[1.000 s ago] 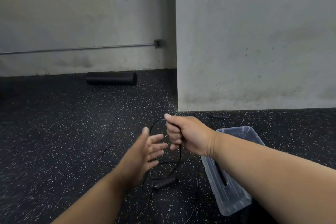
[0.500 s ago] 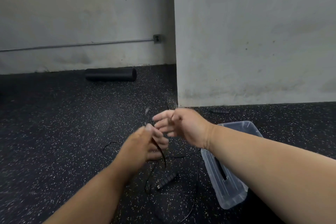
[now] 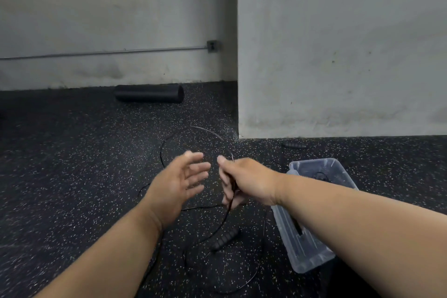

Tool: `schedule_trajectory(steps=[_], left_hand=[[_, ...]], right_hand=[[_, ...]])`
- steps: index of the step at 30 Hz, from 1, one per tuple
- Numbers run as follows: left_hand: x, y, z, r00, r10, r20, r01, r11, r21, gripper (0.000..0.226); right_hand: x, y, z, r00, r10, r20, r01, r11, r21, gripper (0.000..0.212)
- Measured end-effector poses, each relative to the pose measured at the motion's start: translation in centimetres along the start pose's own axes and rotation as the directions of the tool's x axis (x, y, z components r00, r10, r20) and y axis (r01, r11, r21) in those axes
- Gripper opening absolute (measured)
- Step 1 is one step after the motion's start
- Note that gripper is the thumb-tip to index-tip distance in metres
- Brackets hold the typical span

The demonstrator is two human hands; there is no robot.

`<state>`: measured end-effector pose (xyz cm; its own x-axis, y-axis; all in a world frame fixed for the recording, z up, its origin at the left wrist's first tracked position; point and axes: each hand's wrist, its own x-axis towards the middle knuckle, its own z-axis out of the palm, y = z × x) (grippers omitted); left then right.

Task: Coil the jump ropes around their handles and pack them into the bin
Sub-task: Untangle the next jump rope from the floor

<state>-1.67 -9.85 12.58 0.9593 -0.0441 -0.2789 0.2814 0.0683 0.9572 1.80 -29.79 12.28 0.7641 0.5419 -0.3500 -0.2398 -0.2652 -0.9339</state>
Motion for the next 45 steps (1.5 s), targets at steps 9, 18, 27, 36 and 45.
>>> schedule_trajectory(steps=[9,18,27,36,45], left_hand=[[-1.4,-5.3,3.6,0.911,-0.305,0.278,0.157,0.879,0.45,0.037],[-0.5,-5.4,2.3,0.999,-0.046,0.004,0.038,0.874,0.485,0.037],[1.4,-3.4,1.4,0.924,0.269,-0.273,-0.081,0.833,0.548,0.077],[-0.7,-2.6,1.6,0.925,0.38,0.013,-0.207,0.473,0.856,0.031],[-2.4,-3.1,1.8,0.604,0.782,0.156,-0.472,0.193,0.86,0.045]], right_hand=[[-1.3,-3.4,-0.1,0.967,-0.25,-0.056,0.226,0.936,-0.271,0.06],[-2.1,-3.5,-1.9,0.811,-0.582,0.066,0.25,0.241,-0.938,0.048],[-2.4,-3.7,-2.1,0.528,-0.785,0.324,0.433,-0.078,-0.898,0.045],[-2.5,-2.8,-5.5,0.614,-0.762,-0.205,0.268,0.446,-0.854,0.062],[-2.0,-2.2,-7.1,0.602,-0.736,-0.309,0.276,0.555,-0.785,0.052]])
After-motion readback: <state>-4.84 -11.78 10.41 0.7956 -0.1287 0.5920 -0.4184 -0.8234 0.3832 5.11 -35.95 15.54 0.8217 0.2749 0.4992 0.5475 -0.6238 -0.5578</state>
